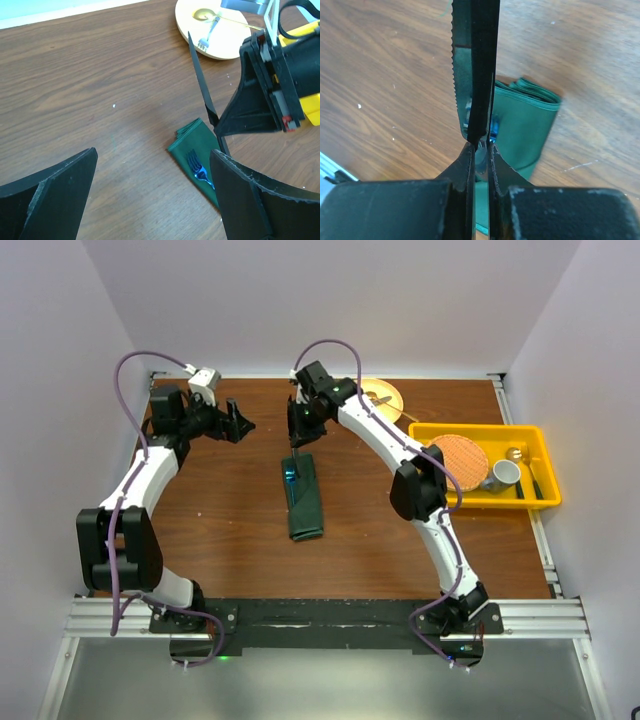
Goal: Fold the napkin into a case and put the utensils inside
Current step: Insert the knife into the folded napkin.
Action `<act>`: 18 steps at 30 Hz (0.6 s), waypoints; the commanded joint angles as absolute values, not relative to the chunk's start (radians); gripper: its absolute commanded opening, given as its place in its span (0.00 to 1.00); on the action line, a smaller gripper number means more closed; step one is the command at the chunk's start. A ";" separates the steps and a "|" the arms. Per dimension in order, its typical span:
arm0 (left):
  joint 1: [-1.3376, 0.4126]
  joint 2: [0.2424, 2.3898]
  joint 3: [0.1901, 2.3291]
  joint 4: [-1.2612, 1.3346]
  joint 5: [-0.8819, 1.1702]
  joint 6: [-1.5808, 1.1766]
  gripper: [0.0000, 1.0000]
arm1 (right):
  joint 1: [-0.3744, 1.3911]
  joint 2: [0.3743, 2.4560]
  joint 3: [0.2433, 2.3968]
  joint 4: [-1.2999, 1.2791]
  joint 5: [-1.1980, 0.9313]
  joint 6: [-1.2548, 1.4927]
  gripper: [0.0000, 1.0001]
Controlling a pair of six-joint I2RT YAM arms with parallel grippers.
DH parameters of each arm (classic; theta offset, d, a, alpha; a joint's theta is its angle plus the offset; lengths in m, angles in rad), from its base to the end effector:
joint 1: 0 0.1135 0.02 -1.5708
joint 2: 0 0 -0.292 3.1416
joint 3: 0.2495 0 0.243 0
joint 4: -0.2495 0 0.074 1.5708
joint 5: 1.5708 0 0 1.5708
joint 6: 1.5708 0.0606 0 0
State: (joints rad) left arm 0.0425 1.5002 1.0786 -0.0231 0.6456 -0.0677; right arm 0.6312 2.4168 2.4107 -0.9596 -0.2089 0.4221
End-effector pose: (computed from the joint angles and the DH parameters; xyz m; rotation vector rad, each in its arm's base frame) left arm 0.3505 -0.0216 0.3105 0.3017 1.9567 -0.6633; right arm 0.4368 0.3349 0.2560 -0.3621 2.6216 0.6547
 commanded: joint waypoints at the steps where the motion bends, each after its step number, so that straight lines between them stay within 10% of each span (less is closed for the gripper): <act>1: 0.058 1.459 1.055 0.018 0.640 -0.066 1.00 | 0.644 2.424 2.413 -0.911 -0.134 0.387 0.00; 18: 0.071 1.437 1.020 0.037 0.644 -0.074 1.00 | 0.673 2.418 2.289 -0.910 -0.081 0.367 0.00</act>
State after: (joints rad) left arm 0.0589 1.4773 1.0317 -0.0090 0.6426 -0.0685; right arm 0.6632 2.4496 2.3016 -0.9230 -0.0952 0.3725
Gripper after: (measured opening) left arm 0.997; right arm 0.059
